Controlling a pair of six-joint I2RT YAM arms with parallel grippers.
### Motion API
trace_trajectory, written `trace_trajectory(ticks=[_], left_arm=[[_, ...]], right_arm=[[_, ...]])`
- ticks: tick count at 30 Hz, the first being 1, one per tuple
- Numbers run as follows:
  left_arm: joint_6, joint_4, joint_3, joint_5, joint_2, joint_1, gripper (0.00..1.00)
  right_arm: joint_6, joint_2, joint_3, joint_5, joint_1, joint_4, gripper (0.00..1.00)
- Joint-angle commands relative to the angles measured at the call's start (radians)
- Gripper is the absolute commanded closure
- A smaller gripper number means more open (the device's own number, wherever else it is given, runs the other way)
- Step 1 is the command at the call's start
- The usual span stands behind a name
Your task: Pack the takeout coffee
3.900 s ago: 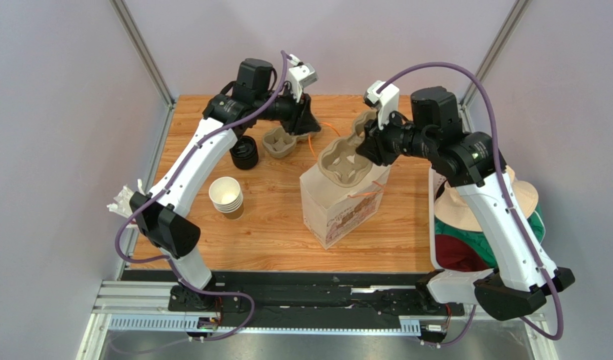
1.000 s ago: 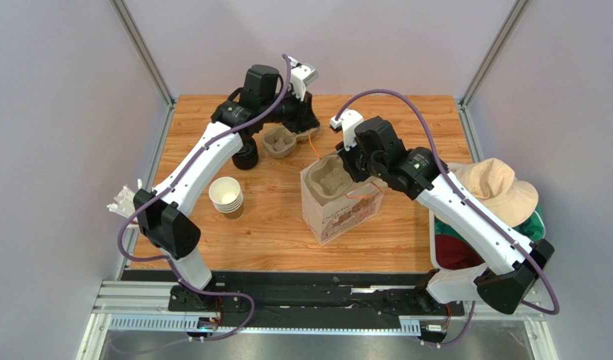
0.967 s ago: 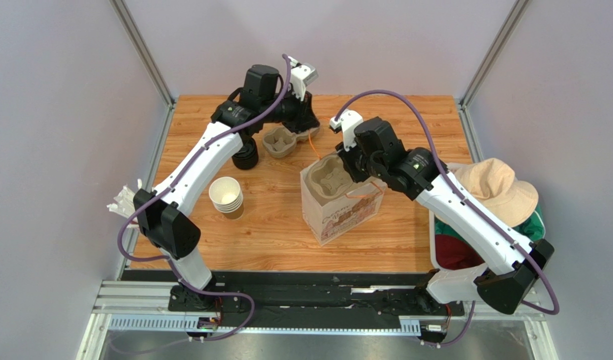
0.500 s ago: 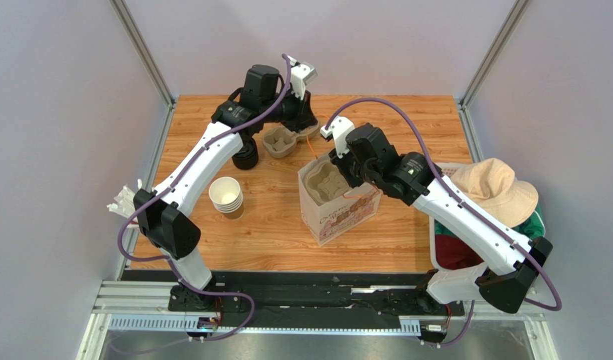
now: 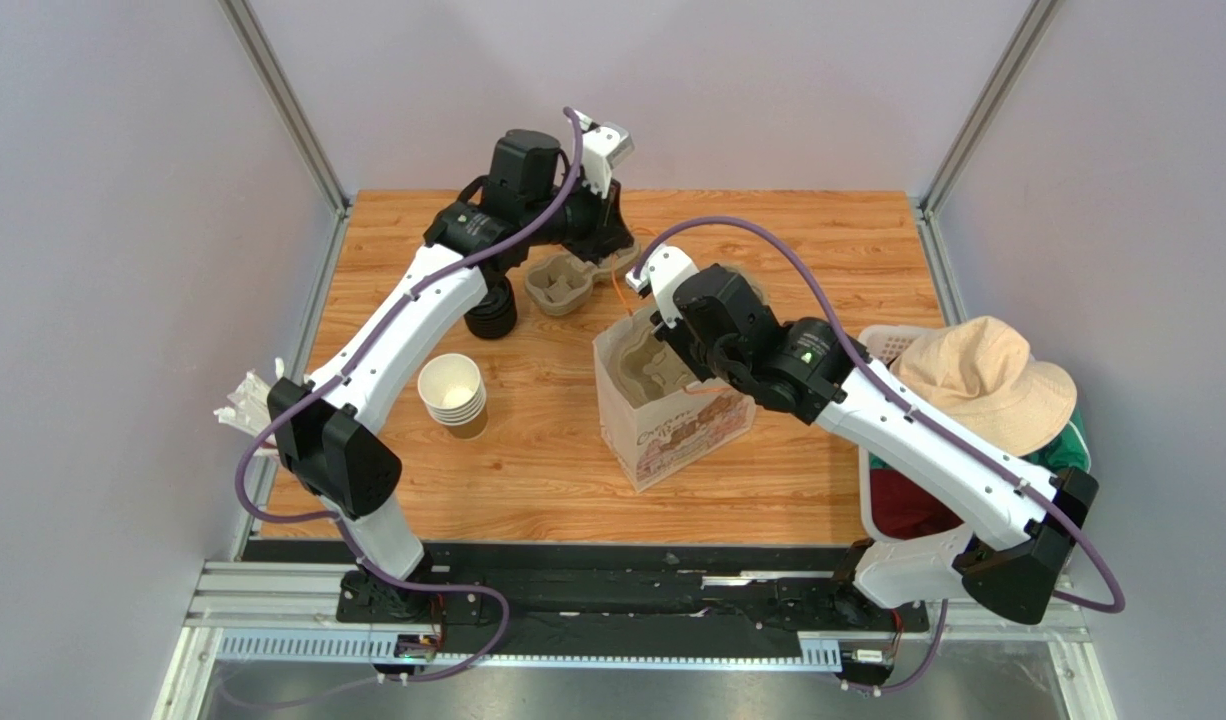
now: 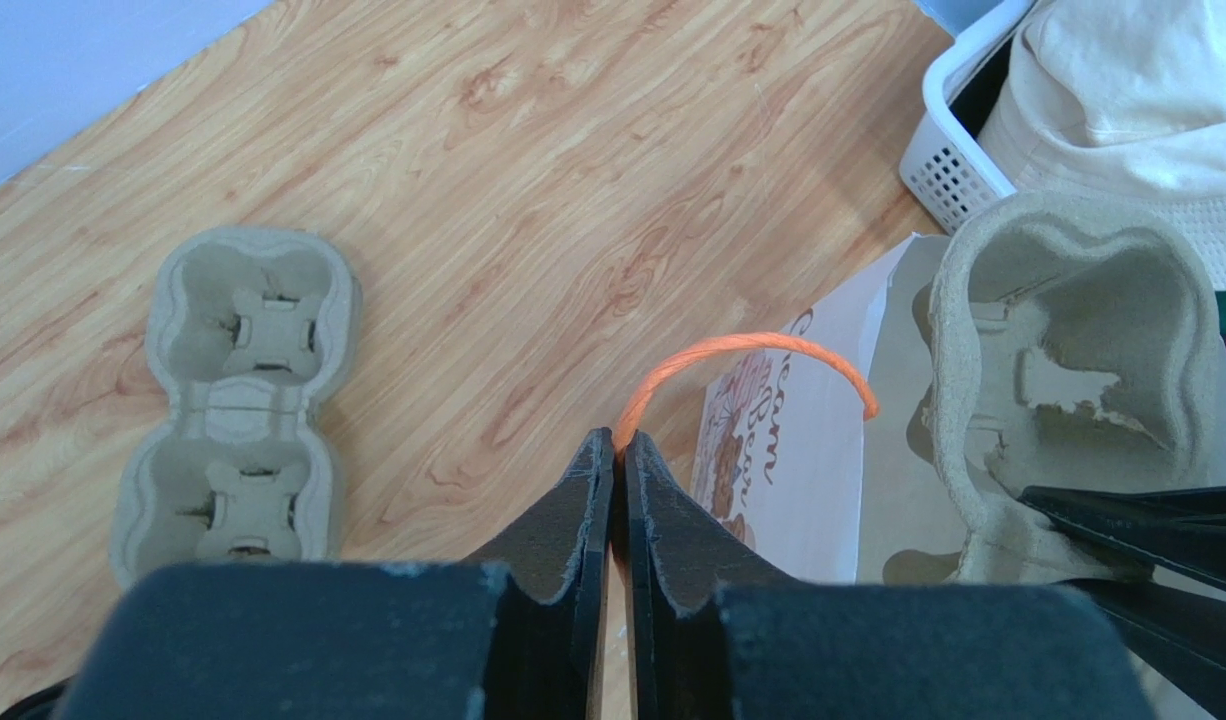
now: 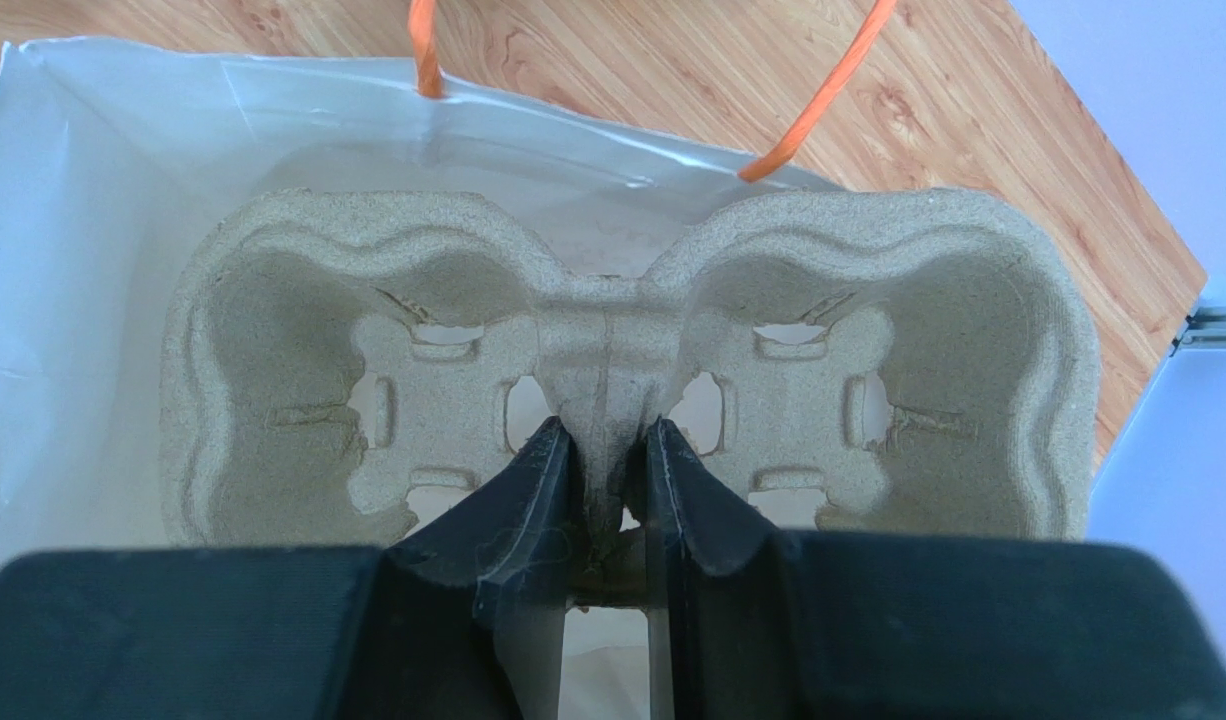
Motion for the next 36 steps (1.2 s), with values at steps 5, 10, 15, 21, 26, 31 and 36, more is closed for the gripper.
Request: trace_trajectory(ticks=[5,10,15,21,26,31,36], left_arm=[[-0.022,0.037,0.004,-0.024,-0.016,-0.009,0.9],[-0.022,0.041,0.002,-0.033,-0.016,-0.012,0.9],[-0.022,0.039,0.009,-0.036,-0.01,-0.018,0.9],[-0.019,0.039,0.013,-0.041,-0.004,-0.021,0.9],[-0.017,0.039,0.013,-0.044,-0.003,-0.024,0.9],[-0.012,0.036,0.015,-0.05,-0.004,-0.024,0.9],[-0.012,0.036,0.015,-0.051,-0.004,-0.024,0.9]], right_arm=[[0.021,-0.017,-0.021,-0.041,0.006,0.027,0.81],[0.009,-0.018,-0.047,-0.027,0.015,0.035,0.81],[-0.023,-0.028,-0.067,0.017,0.035,0.05,0.81],[-0.077,-0.028,-0.084,0.078,0.072,0.062,0.81],[-0.143,-0.015,-0.087,0.174,0.118,0.089,0.8],[-0.125,-0.011,-0.073,0.136,0.117,0.069,0.8],[-0.106,-0.014,-0.077,0.086,0.118,0.05,0.8]])
